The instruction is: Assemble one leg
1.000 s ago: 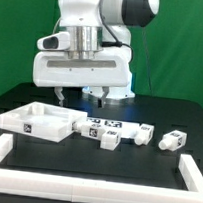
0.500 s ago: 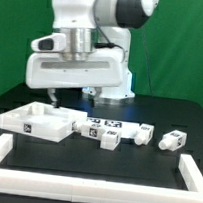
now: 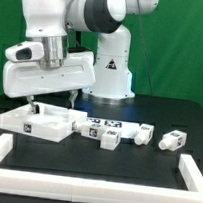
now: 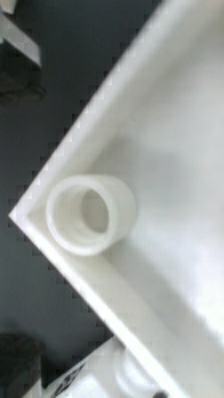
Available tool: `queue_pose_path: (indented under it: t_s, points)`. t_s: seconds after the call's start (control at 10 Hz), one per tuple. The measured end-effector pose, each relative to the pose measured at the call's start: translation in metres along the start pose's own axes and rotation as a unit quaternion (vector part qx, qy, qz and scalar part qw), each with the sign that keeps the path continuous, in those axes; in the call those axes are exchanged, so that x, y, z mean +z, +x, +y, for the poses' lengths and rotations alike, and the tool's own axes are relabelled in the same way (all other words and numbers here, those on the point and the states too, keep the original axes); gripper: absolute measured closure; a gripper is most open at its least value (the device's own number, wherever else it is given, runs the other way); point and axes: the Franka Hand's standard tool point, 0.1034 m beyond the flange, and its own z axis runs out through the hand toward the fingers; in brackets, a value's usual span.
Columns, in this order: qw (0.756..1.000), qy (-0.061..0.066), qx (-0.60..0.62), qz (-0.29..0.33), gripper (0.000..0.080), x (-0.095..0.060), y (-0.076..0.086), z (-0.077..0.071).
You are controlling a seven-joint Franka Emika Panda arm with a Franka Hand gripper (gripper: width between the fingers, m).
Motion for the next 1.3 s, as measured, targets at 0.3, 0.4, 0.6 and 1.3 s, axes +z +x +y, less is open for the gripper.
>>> queue_pose_path:
  t_s: [0.3,0.4,0.6,1.3]
  points:
    - [0.990,-0.035,-0.136,0.001,0.0150,0.004,-0.015,0.026]
    - [0.981,-0.040,-0.191,-0.010,0.0150,0.004,-0.017,0.034]
    - [0.948,-0.044,-0.313,-0.041,0.0150,0.010,-0.008,0.039]
    - [0.916,-0.036,-0.394,-0.062,0.0150,0.029,-0.029,0.046]
